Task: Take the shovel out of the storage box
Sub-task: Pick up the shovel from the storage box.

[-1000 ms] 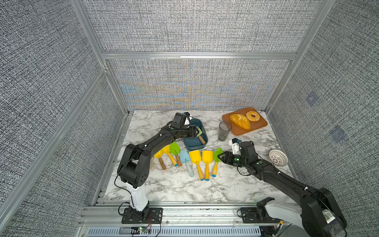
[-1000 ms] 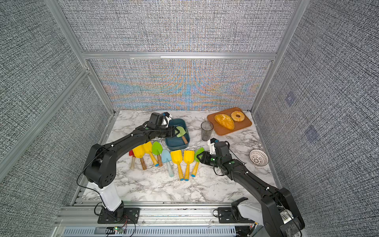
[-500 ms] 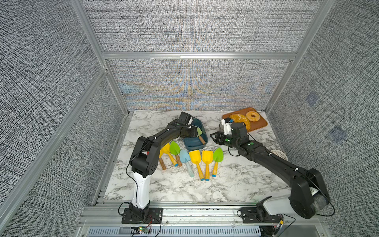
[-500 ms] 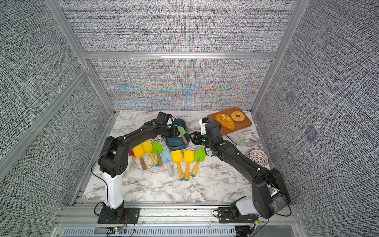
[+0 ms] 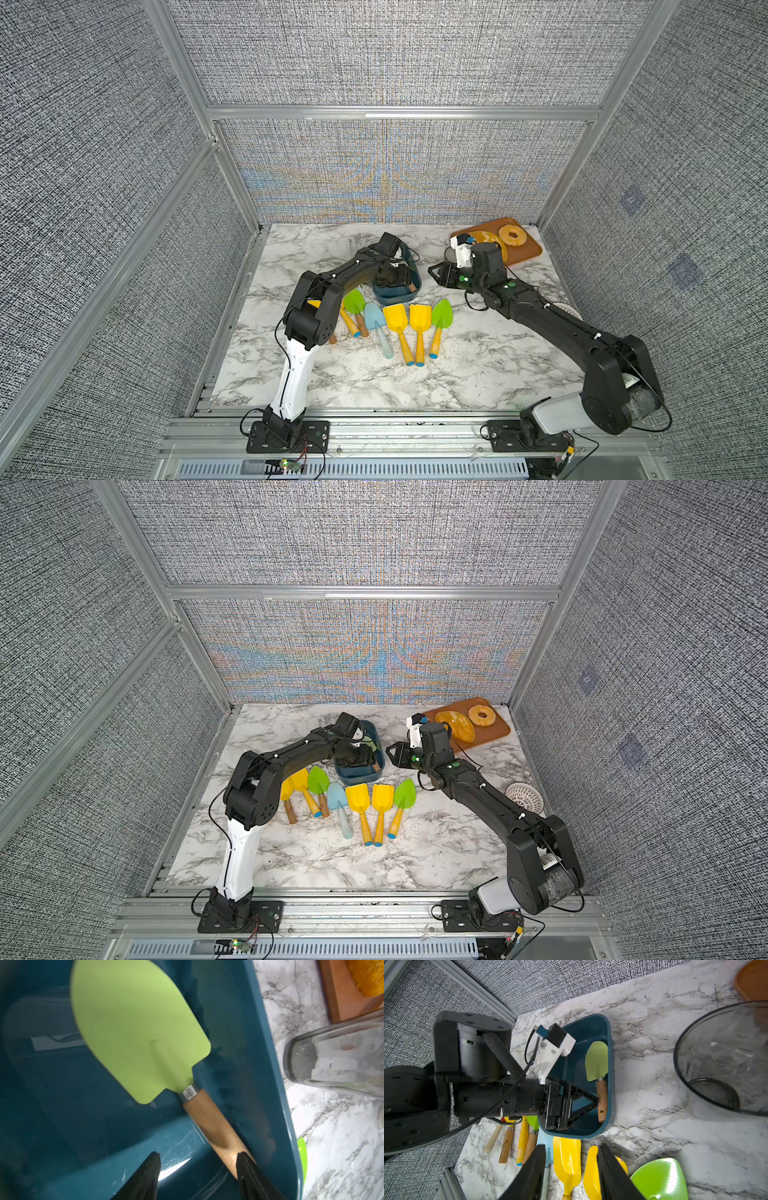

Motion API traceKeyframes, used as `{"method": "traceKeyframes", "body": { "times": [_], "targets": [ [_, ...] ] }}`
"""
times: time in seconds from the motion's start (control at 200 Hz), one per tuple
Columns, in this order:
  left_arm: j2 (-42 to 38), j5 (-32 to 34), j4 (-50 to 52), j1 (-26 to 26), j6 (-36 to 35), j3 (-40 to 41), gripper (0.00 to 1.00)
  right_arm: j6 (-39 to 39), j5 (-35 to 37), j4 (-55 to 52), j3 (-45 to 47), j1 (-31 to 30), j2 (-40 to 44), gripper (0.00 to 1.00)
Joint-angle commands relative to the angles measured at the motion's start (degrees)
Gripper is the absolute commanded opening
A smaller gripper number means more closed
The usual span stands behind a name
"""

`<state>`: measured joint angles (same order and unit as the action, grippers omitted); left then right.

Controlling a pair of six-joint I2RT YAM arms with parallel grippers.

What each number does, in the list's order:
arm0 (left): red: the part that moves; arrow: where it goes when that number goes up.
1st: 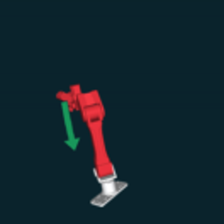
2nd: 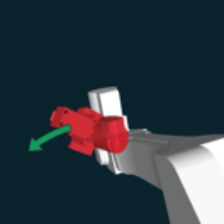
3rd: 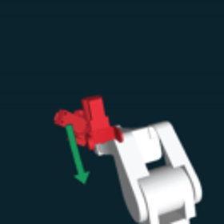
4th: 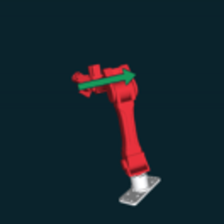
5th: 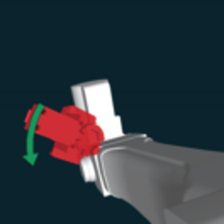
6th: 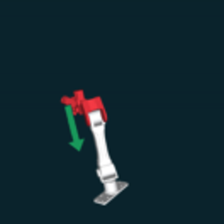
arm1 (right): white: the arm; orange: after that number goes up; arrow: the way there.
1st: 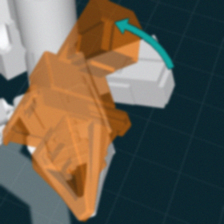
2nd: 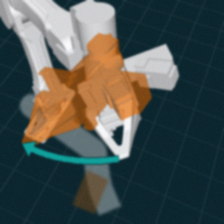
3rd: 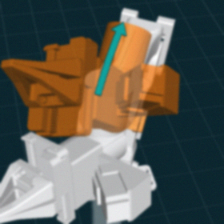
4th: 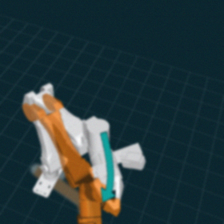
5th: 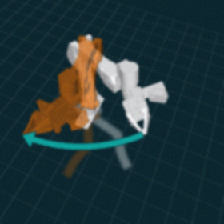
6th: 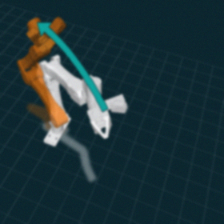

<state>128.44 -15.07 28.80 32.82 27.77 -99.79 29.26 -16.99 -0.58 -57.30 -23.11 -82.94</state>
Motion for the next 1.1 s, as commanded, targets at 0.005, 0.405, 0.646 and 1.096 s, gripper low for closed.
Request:
{"method": "traceKeyframes", "body": {
  "times": [0.005, 0.405, 0.646, 1.096],
  "targets": [
    [1.9, 1.0, 3.2, -0.2, 0.5, -2.6, 0.62, -0.4, -1.5, 2.1, 1.1, 0.9, 1.0, 0.46],
    [10.7, 2.9, 10.1, 0.5, 0.2, -12.5, 0.56, -0.2, -4.8, 4.7, 4.8, 4.4, 3.6, 0.46],
    [13.0, 5.0, 13.1, 0.8, -0.4, -14.6, 0.42, 0.3, -7.3, 6.5, 5.9, 5.6, 3.7, 0.46],
    [13.1, 6.1, 13.4, 0.8, -1.7, -14.2, 0.17, 0.7, -7.9, 7.2, 6.5, 6.0, 5.0, 0.45]
  ]
}}
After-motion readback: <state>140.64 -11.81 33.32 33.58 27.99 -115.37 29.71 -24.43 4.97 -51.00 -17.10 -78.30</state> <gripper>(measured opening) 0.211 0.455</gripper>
